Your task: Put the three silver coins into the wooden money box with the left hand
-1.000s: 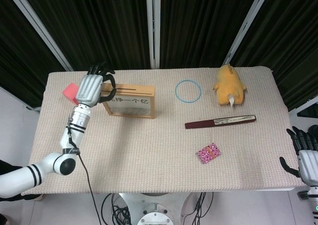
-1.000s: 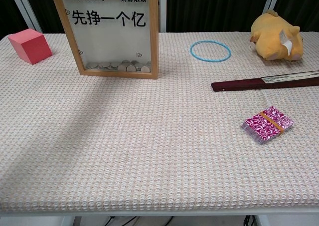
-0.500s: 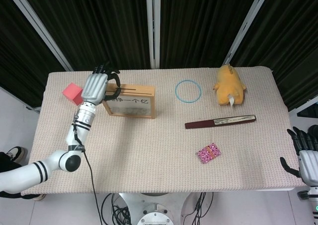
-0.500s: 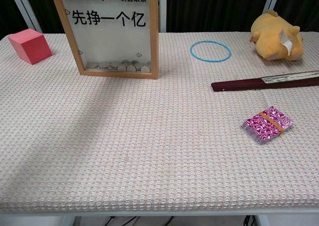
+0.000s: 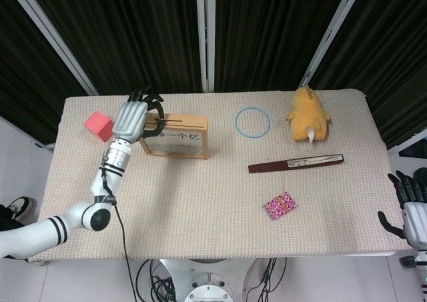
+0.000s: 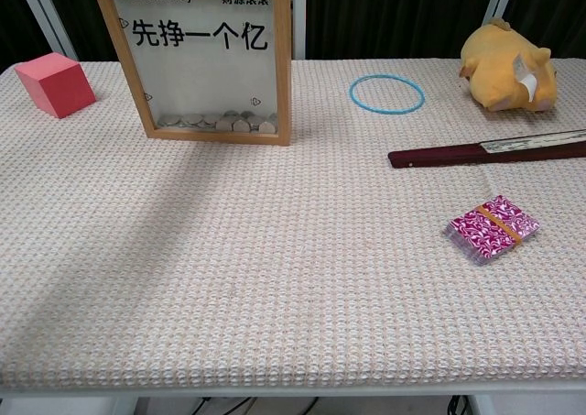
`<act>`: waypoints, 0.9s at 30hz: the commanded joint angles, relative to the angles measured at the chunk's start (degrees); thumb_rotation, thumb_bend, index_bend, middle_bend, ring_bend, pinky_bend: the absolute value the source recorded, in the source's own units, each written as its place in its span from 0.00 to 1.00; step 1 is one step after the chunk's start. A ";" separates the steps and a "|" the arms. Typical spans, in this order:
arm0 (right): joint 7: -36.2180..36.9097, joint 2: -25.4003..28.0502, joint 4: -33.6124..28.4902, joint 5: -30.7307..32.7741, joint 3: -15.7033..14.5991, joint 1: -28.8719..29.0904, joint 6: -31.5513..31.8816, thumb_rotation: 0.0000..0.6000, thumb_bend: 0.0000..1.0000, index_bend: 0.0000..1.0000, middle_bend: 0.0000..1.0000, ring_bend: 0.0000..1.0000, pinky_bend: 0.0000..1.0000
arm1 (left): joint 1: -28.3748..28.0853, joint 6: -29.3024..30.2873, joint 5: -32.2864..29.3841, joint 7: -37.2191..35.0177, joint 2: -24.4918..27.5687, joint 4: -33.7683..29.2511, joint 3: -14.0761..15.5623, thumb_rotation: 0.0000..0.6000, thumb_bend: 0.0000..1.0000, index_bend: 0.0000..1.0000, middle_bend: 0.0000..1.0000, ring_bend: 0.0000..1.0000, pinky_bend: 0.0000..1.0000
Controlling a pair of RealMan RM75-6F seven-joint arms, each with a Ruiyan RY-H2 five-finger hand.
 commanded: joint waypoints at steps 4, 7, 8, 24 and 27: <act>0.15 0.02 0.17 0.06 0.05 0.00 -0.05 1.00 0.29 0.00 0.00 0.00 0.00 | 0.40 2.26 2.63 -2.05 -0.43 0.82 0.14 1.00 0.29 0.15 0.24 0.04 0.02; 0.13 0.07 0.08 -0.11 0.05 0.07 -0.05 1.00 0.29 0.00 0.00 0.00 0.00 | 1.45 6.87 4.41 -0.65 -0.47 -0.19 0.09 1.00 0.27 0.13 0.24 0.04 0.04; 0.11 0.07 0.09 -0.19 0.02 0.11 -0.09 1.00 0.29 0.00 0.00 0.00 0.00 | 2.06 8.84 5.28 0.22 -0.29 -1.13 0.29 1.00 0.26 0.13 0.24 0.04 0.05; -1.20 -1.06 0.79 -2.04 -0.79 0.90 -0.69 1.00 0.29 0.00 0.00 0.00 0.00 | 31.52 34.26 29.72 2.96 17.43 -16.61 27.23 1.00 0.24 0.15 0.10 0.00 0.07; -3.06 -1.71 1.12 -2.43 -0.64 0.79 0.34 1.00 0.29 0.00 0.00 0.00 0.00 | 34.99 33.33 27.61 0.59 17.44 -13.35 29.57 1.00 0.23 0.11 0.06 0.00 0.06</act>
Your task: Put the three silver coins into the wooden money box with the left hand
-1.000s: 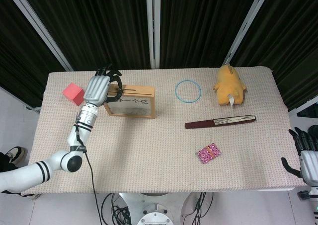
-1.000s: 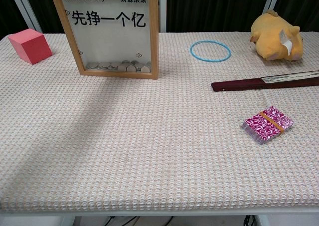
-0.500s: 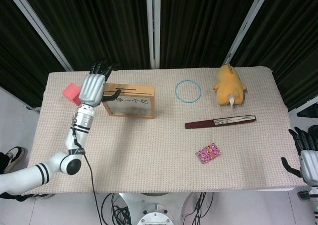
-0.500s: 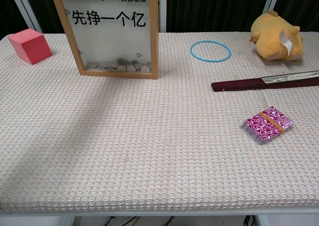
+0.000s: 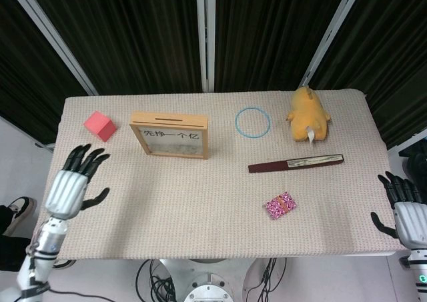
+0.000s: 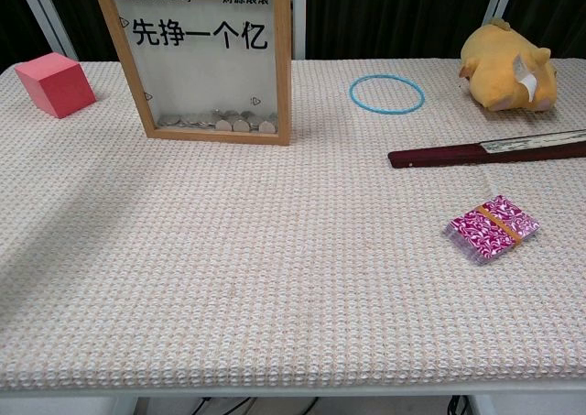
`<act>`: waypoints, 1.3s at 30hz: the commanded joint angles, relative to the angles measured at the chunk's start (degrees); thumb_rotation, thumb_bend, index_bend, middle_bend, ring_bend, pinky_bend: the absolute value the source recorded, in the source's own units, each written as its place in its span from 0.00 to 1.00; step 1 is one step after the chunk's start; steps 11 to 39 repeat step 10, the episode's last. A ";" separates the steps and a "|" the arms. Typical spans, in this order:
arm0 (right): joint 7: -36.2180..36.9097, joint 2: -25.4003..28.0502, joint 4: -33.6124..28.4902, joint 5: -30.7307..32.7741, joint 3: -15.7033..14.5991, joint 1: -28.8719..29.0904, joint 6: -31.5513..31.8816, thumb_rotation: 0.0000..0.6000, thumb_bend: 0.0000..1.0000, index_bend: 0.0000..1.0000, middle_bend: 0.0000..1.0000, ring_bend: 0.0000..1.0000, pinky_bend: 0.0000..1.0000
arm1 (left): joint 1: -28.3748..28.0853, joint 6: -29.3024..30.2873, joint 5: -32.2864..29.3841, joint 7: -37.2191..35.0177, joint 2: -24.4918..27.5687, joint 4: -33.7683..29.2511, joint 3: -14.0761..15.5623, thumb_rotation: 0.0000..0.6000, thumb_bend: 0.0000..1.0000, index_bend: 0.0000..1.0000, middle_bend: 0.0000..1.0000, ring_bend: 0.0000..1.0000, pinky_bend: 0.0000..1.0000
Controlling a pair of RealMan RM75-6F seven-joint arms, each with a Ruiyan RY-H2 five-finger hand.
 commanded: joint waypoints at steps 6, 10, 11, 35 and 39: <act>-6.04 -2.21 0.71 -1.41 0.53 -0.17 3.16 1.00 0.29 0.00 0.00 0.00 0.00 | 7.88 2.02 -0.24 -5.08 -0.42 10.62 3.55 1.00 0.23 0.11 0.06 0.00 0.05; -8.00 -2.74 -0.09 -2.46 0.34 0.15 3.47 1.00 0.29 0.00 0.00 0.00 0.00 | 8.23 1.64 0.36 -5.25 -1.07 12.16 2.61 1.00 0.23 0.11 0.06 0.00 0.04; -8.00 -2.74 -0.09 -2.46 0.34 0.15 3.47 1.00 0.29 0.00 0.00 0.00 0.00 | 8.23 1.64 0.36 -5.25 -1.07 12.16 2.61 1.00 0.23 0.11 0.06 0.00 0.04; -8.00 -2.74 -0.09 -2.46 0.34 0.15 3.47 1.00 0.29 0.00 0.00 0.00 0.00 | 8.23 1.64 0.36 -5.25 -1.07 12.16 2.61 1.00 0.23 0.11 0.06 0.00 0.04; -8.00 -2.74 -0.09 -2.46 0.34 0.15 3.47 1.00 0.29 0.00 0.00 0.00 0.00 | 8.23 1.64 0.36 -5.25 -1.07 12.16 2.61 1.00 0.23 0.11 0.06 0.00 0.04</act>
